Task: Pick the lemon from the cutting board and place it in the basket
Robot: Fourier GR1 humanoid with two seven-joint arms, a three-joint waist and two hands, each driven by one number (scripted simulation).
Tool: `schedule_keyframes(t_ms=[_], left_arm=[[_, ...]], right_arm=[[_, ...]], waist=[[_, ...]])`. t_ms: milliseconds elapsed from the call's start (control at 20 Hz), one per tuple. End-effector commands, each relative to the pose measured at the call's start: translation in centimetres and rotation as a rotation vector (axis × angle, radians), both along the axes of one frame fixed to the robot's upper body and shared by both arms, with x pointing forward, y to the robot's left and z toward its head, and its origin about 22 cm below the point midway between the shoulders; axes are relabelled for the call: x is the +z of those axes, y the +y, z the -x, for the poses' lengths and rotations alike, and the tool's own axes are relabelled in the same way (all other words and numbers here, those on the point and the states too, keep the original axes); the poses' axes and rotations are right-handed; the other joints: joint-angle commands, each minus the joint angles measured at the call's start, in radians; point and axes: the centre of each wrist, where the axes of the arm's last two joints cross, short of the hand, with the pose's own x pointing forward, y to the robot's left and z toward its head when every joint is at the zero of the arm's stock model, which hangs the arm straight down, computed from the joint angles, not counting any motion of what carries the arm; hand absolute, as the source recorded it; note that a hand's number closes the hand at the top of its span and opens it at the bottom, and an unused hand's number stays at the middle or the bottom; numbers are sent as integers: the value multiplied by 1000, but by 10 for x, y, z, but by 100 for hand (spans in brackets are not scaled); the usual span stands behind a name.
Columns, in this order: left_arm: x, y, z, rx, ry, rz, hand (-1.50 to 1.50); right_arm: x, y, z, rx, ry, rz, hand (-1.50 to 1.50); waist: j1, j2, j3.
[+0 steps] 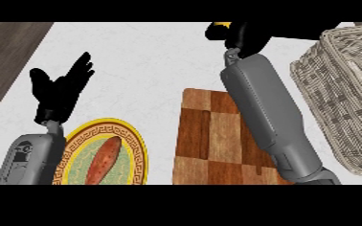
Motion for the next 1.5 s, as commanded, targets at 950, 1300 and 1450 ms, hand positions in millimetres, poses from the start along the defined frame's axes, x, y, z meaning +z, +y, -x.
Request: schedule_keyframes(t_ms=[950, 1300, 1450], left_arm=[[-5, 20, 6, 58, 0, -17, 0], [2, 45, 11, 74, 18, 7, 0], [-22, 25, 21, 104, 22, 0, 0]], right_arm=[[116, -44, -62, -530, -38, 92, 150], [113, -98, -67, -632, -20, 84, 150], [85, -130, -68, -657, 15, 93, 150]], waist=[[-64, -8, 1], [-75, -13, 3], [-92, -15, 3]])
